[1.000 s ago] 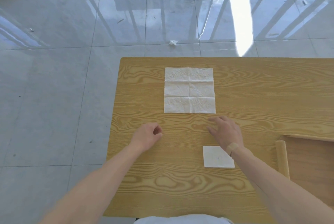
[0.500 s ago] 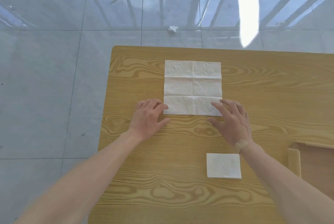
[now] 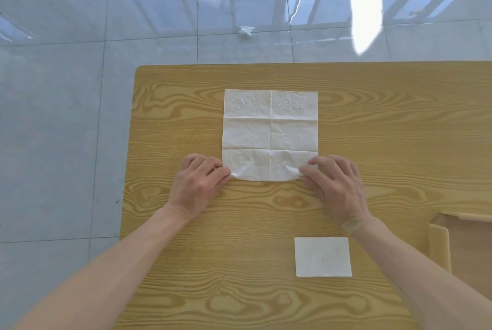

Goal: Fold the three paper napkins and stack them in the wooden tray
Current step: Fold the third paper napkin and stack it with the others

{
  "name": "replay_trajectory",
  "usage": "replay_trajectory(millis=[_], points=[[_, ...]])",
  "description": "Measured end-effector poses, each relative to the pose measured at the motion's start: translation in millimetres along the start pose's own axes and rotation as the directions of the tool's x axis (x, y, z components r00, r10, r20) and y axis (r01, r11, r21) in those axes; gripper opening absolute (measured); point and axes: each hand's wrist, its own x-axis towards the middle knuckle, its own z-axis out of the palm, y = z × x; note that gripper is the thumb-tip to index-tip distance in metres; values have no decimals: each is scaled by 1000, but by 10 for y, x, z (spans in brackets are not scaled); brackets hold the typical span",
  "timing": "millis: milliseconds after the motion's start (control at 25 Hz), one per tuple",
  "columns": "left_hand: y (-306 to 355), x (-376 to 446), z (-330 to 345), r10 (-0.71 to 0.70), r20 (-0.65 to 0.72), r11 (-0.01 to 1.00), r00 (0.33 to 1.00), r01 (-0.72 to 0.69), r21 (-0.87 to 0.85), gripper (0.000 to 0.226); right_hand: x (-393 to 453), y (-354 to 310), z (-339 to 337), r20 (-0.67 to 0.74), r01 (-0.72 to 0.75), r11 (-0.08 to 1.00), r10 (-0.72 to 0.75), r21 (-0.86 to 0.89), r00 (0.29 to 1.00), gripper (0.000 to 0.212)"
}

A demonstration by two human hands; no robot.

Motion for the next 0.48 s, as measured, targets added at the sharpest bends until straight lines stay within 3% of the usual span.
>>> replay_trajectory(millis=[160,480], points=[[36,35,-72,-75,56,994,996,79,-78,14,0,9,-62,-13,82,996,-82,-17,997,11],[210,128,-382,-215,137,926,967,246,-285,17,-29,-44,-214,-6,90,996,-90,-26,996,38]])
